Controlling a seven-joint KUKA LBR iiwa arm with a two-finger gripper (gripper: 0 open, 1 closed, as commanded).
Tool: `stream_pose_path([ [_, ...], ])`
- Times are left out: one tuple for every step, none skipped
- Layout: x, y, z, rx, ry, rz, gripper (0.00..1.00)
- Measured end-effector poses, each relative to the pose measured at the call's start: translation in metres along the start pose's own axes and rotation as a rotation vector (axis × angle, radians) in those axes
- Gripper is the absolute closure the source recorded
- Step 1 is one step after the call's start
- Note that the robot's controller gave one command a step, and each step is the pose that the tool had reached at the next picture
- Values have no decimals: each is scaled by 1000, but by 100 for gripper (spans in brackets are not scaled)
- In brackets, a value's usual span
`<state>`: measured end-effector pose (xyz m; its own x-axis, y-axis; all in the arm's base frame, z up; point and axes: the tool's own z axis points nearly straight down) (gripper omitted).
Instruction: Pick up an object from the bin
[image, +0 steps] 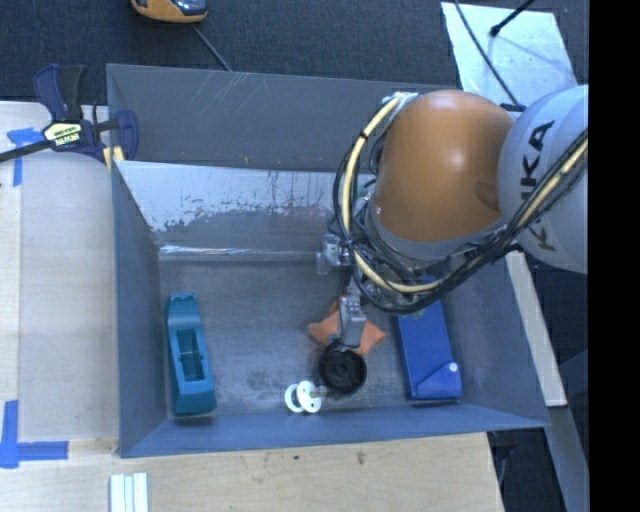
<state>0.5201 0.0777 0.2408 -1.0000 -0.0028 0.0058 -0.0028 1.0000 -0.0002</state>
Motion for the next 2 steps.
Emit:
stream_pose_path([
  [-1, 0, -5, -1, -9, 2, 0],
  [8, -4, 24, -1, -12, -49, 0],
])
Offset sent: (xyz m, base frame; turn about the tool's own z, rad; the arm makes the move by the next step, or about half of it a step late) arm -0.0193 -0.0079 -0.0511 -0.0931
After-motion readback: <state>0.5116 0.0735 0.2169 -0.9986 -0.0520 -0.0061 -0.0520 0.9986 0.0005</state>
